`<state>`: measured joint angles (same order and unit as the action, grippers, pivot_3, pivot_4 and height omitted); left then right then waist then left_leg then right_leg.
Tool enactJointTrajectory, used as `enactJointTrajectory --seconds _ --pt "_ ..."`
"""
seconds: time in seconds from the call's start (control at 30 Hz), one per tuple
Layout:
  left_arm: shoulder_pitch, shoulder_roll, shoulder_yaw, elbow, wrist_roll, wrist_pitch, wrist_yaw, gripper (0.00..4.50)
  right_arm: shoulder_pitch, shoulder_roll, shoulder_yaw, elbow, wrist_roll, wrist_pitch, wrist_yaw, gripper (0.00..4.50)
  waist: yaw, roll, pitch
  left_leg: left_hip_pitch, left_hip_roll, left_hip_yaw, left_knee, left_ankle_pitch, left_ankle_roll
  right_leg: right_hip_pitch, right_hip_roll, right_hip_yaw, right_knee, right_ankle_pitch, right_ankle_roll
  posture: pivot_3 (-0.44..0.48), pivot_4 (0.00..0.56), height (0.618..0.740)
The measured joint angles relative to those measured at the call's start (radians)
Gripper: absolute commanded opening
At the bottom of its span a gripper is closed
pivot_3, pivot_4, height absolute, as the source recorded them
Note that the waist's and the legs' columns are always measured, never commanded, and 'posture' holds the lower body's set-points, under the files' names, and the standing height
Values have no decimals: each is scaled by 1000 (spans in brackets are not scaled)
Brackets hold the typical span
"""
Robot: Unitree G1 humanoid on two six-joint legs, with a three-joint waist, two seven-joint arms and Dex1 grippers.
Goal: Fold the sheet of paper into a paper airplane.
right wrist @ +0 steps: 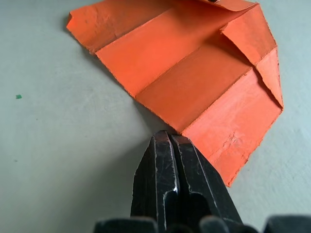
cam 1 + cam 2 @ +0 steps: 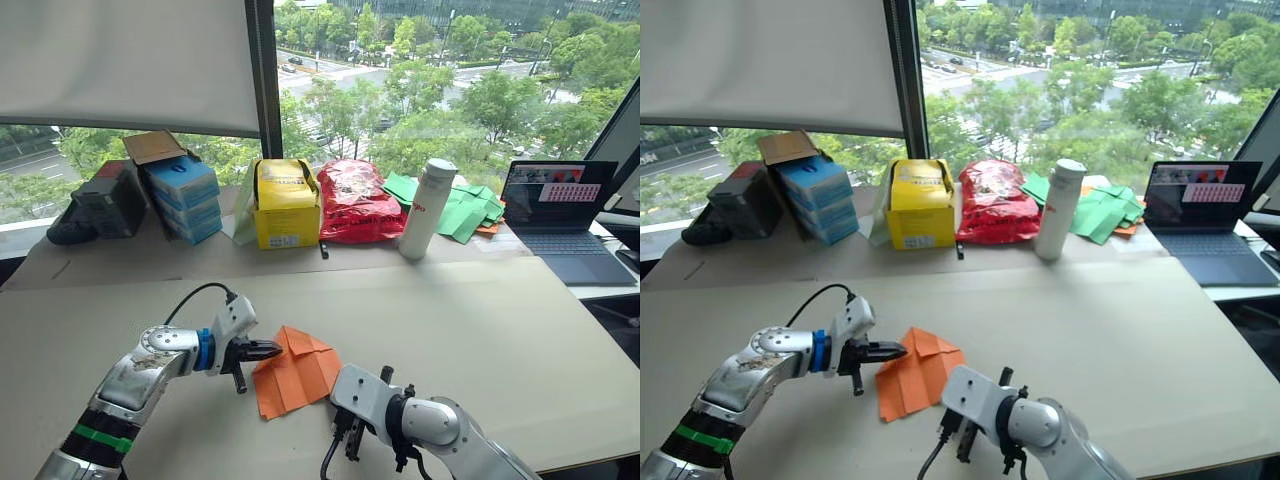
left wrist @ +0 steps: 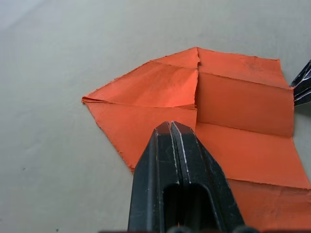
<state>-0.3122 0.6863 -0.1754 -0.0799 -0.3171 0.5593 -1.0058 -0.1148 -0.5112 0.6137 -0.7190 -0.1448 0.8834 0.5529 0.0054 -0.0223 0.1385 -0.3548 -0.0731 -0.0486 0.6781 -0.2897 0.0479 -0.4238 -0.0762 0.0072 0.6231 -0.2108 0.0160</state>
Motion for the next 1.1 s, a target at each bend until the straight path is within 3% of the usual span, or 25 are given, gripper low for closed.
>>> enactJointTrajectory --seconds 0.33,0.8,1.1 --pt "-25 2 -42 92 80 -139 -37 39 27 65 -60 16 2 22 -83 0 1 0 0 0 0 0 0 0 0 0 0 0 0 0 0 0 150 740" --pt "-43 4 -40 129 116 -185 -46 39 93 298 -258 101 132 -121 -166 0 -9 0 0 1 0 0 -1 0 0 0 1 0 2 0 0 0 150 740" --pt "-43 5 -38 127 118 -183 -46 39 46 192 -225 219 122 -158 -131 0 -15 1 0 1 0 0 -1 0 1 0 1 0 2 0 0 0 150 740"
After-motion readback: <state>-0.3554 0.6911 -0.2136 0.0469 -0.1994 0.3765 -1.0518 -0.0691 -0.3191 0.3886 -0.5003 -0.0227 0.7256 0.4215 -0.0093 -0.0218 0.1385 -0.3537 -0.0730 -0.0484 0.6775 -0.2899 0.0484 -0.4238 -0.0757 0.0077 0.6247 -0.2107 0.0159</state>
